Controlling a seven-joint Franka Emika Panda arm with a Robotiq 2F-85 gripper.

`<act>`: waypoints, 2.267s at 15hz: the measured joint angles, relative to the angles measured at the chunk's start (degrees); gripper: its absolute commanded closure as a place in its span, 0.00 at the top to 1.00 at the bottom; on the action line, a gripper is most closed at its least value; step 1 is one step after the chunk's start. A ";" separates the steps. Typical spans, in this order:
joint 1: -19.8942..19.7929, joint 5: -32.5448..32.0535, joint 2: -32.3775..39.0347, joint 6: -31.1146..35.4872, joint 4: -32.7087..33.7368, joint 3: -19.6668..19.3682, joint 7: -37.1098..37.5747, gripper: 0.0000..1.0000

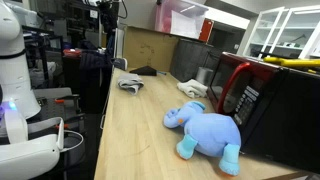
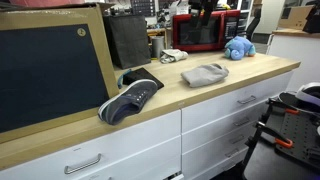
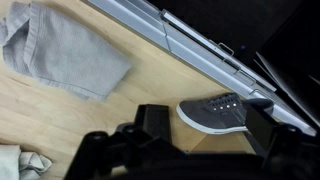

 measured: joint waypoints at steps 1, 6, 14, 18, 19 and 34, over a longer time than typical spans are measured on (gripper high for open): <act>0.00 0.00 0.00 0.00 0.00 -0.01 0.00 1.00; 0.00 0.00 0.00 0.00 0.00 -0.01 0.00 1.00; -0.24 -1.03 0.01 -0.45 -0.05 -0.02 1.11 1.00; -0.83 -3.34 0.01 -1.98 -0.10 0.12 5.38 1.00; -1.01 -3.61 0.01 -2.80 -0.10 0.17 6.58 1.00; 1.54 -22.07 41.70 -5.34 33.64 3.30 40.12 1.00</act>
